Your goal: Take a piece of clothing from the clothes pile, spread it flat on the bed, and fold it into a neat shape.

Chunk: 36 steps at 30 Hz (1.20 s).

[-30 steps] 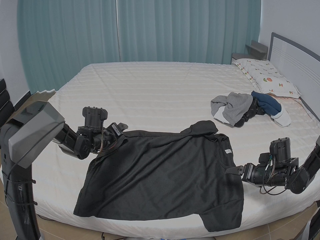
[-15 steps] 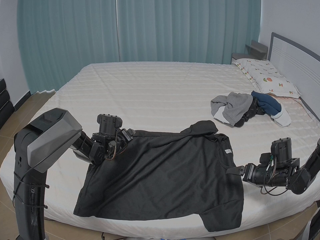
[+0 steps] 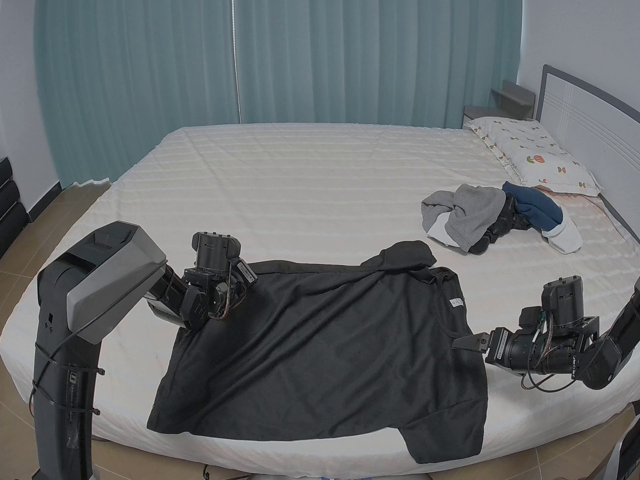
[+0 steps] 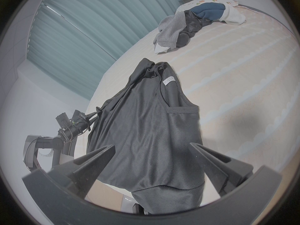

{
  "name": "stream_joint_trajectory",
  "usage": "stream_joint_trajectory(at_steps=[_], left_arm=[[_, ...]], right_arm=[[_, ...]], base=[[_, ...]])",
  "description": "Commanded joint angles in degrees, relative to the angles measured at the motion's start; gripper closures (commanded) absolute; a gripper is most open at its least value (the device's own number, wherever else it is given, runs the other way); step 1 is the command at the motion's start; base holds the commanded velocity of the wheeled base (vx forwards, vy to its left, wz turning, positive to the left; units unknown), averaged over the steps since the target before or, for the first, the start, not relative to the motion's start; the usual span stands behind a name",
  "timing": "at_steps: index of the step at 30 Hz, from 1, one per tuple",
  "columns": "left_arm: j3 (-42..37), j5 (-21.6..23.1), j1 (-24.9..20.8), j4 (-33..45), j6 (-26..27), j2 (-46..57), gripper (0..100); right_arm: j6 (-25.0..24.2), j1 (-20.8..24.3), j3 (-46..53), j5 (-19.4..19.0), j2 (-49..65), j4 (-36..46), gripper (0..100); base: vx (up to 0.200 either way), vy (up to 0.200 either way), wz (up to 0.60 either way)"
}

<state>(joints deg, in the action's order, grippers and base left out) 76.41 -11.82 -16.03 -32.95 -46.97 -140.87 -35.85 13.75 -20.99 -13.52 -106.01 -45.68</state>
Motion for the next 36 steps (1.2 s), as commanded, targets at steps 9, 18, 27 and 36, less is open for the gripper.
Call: stream_joint_trajectory(at_steps=[9,18,27,36], left_arm=[[2.3,0.0,5.0,-2.0,-0.7,-0.1,100],[0.8,0.6,3.6,-3.6,-1.3,0.1,0],[1.2,-0.2,0.7,-3.9,-1.0,-1.0,0],[1.9,-0.9,-0.6,-3.8,2.9,-3.2,0]], right_arm=[[0.2,0.7,0.7,0.0,-0.1,-0.1,0],[0.1,0.7,0.7,0.0,-0.3,-0.1,0],[0.1,0.6,0.7,0.0,0.5,-0.1,0],[0.1,0.8,0.9,-0.4,0.6,0.0,0]], base=[[0.0,0.0,0.0],[0.0,0.0,0.0],[0.0,0.0,0.0],[0.0,0.0,0.0]])
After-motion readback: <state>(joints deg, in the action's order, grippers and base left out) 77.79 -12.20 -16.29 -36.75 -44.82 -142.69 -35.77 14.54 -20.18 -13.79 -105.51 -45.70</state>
